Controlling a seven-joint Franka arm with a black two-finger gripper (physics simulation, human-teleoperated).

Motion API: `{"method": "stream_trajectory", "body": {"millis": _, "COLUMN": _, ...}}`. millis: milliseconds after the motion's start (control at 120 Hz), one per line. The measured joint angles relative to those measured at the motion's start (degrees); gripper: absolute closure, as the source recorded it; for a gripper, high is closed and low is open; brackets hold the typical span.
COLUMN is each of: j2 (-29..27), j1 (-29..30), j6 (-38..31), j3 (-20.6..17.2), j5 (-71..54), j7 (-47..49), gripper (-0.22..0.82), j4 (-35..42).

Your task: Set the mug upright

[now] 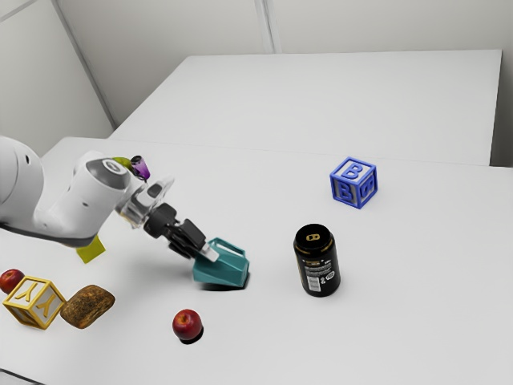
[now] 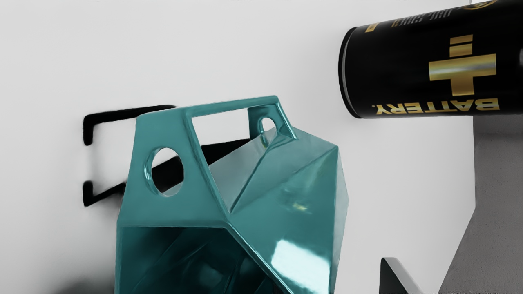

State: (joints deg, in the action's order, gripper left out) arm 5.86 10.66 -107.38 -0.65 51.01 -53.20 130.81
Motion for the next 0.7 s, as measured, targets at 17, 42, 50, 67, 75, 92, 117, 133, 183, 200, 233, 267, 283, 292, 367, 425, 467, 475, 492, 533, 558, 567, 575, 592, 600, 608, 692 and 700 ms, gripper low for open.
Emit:
{"method": "stream_trajectory", "body": {"millis": 17, "j2": -0.03, "j1": -0.08, "j6": 0.14, "j3": -0.01, "j5": 0.03, "j7": -0.23, "gripper": 0.54, "j4": -0.11}}
{"method": "stream_trajectory", "body": {"millis": 42, "j2": -0.07, "j1": -0.19, "j6": 0.34, "j3": -0.03, "j5": 0.06, "j7": -0.57, "gripper": 0.57, "j4": -0.25}}
{"method": "stream_trajectory", "body": {"millis": 50, "j2": -0.07, "j1": -0.22, "j6": 0.4, "j3": -0.03, "j5": 0.06, "j7": -0.68, "gripper": 0.58, "j4": -0.28}}
{"method": "stream_trajectory", "body": {"millis": 67, "j2": -0.09, "j1": -0.27, "j6": 0.51, "j3": -0.04, "j5": 0.07, "j7": -0.89, "gripper": 0.6, "j4": -0.33}}
{"method": "stream_trajectory", "body": {"millis": 75, "j2": -0.09, "j1": -0.29, "j6": 0.55, "j3": -0.04, "j5": 0.08, "j7": -1.0, "gripper": 0.61, "j4": -0.37}}
{"method": "stream_trajectory", "body": {"millis": 92, "j2": -0.12, "j1": -0.31, "j6": 0.63, "j3": -0.07, "j5": 0.07, "j7": -1.21, "gripper": 0.62, "j4": -0.44}}
{"method": "stream_trajectory", "body": {"millis": 117, "j2": -0.15, "j1": -0.29, "j6": 0.7, "j3": -0.19, "j5": 0.07, "j7": -1.51, "gripper": 0.64, "j4": -0.51}}
{"method": "stream_trajectory", "body": {"millis": 133, "j2": -0.16, "j1": -0.31, "j6": 0.73, "j3": -0.25, "j5": 0.05, "j7": -1.7, "gripper": 0.66, "j4": -0.54}}
{"method": "stream_trajectory", "body": {"millis": 183, "j2": -0.24, "j1": -0.32, "j6": 0.78, "j3": -0.53, "j5": -0.03, "j7": -2.25, "gripper": 0.69, "j4": -0.59}}
{"method": "stream_trajectory", "body": {"millis": 200, "j2": -0.25, "j1": -0.34, "j6": 0.79, "j3": -0.61, "j5": -0.06, "j7": -2.42, "gripper": 0.7, "j4": -0.6}}
{"method": "stream_trajectory", "body": {"millis": 233, "j2": -0.28, "j1": -0.39, "j6": 0.81, "j3": -0.71, "j5": -0.12, "j7": -2.75, "gripper": 0.71, "j4": -0.61}}
{"method": "stream_trajectory", "body": {"millis": 267, "j2": -0.29, "j1": -0.41, "j6": 0.83, "j3": -0.75, "j5": -0.19, "j7": -3.06, "gripper": 0.73, "j4": -0.62}}
{"method": "stream_trajectory", "body": {"millis": 283, "j2": -0.29, "j1": -0.4, "j6": 0.84, "j3": -0.77, "j5": -0.23, "j7": -3.21, "gripper": 0.73, "j4": -0.62}}
{"method": "stream_trajectory", "body": {"millis": 292, "j2": -0.29, "j1": -0.39, "j6": 0.85, "j3": -0.78, "j5": -0.24, "j7": -3.29, "gripper": 0.73, "j4": -0.62}}
{"method": "stream_trajectory", "body": {"millis": 367, "j2": -0.41, "j1": -0.34, "j6": 0.86, "j3": -0.83, "j5": -0.36, "j7": -3.9, "gripper": 0.75, "j4": -0.63}}
{"method": "stream_trajectory", "body": {"millis": 425, "j2": -0.91, "j1": -0.34, "j6": 0.87, "j3": -0.86, "j5": -0.44, "j7": -4.33, "gripper": 0.75, "j4": -0.62}}
{"method": "stream_trajectory", "body": {"millis": 467, "j2": -1.51, "j1": -0.14, "j6": 0.83, "j3": -1.23, "j5": -0.51, "j7": -4.61, "gripper": 0.75, "j4": -0.62}}
{"method": "stream_trajectory", "body": {"millis": 475, "j2": -1.6, "j1": -0.13, "j6": 0.81, "j3": -1.3, "j5": -0.52, "j7": -4.66, "gripper": 0.75, "j4": -0.62}}
{"method": "stream_trajectory", "body": {"millis": 492, "j2": -1.83, "j1": -0.02, "j6": 0.75, "j3": -1.57, "j5": -0.55, "j7": -4.77, "gripper": 0.76, "j4": -0.62}}
{"method": "stream_trajectory", "body": {"millis": 533, "j2": -2.67, "j1": 0.06, "j6": 0.58, "j3": -2.21, "j5": -0.66, "j7": -5.02, "gripper": 0.76, "j4": -0.59}}
{"method": "stream_trajectory", "body": {"millis": 558, "j2": -3.29, "j1": 0.22, "j6": 0.4, "j3": -2.79, "j5": -0.74, "j7": -5.16, "gripper": 0.77, "j4": -0.55}}
{"method": "stream_trajectory", "body": {"millis": 567, "j2": -3.49, "j1": 0.24, "j6": 0.32, "j3": -2.96, "j5": -0.77, "j7": -5.21, "gripper": 0.77, "j4": -0.52}}
{"method": "stream_trajectory", "body": {"millis": 575, "j2": -3.71, "j1": 0.24, "j6": 0.23, "j3": -3.13, "j5": -0.83, "j7": -5.25, "gripper": 0.77, "j4": -0.5}}
{"method": "stream_trajectory", "body": {"millis": 592, "j2": -4.24, "j1": 0.32, "j6": 0.02, "j3": -3.55, "j5": -1.07, "j7": -5.33, "gripper": 0.77, "j4": -0.44}}
{"method": "stream_trajectory", "body": {"millis": 600, "j2": -4.49, "j1": 0.38, "j6": -0.08, "j3": -3.78, "j5": -1.2, "j7": -5.36, "gripper": 0.77, "j4": -0.41}}
{"method": "stream_trajectory", "body": {"millis": 608, "j2": -4.74, "j1": 0.41, "j6": -0.18, "j3": -3.99, "j5": -1.35, "j7": -5.4, "gripper": 0.77, "j4": -0.39}}
{"method": "stream_trajectory", "body": {"millis": 692, "j2": -7.27, "j1": 0.84, "j6": -1.7, "j3": -6.27, "j5": -3.85, "j7": -5.68, "gripper": 0.77, "j4": -0.4}}
{"method": "stream_trajectory", "body": {"millis": 700, "j2": -7.45, "j1": 0.9, "j6": -1.93, "j3": -6.54, "j5": -4.21, "j7": -5.71, "gripper": 0.77, "j4": -0.42}}
